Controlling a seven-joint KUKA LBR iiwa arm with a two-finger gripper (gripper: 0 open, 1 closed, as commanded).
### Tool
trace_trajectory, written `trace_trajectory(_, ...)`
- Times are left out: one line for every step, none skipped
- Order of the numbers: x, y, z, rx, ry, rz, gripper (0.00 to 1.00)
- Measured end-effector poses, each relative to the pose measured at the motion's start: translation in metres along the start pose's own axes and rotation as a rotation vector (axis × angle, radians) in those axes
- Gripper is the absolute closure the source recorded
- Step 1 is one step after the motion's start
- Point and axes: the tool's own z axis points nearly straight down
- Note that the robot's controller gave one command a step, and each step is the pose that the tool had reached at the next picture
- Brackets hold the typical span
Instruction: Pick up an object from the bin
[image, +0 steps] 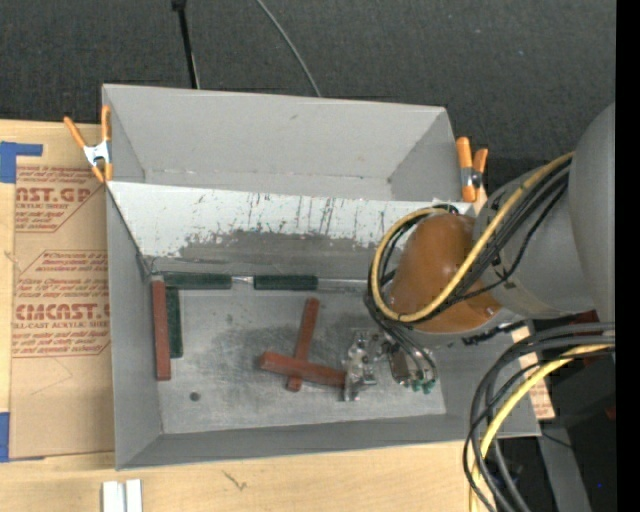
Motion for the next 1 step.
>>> trace_trajectory(-0.0153,0.0206,-0.1533,-0.001,-0.004,0.009,1.00)
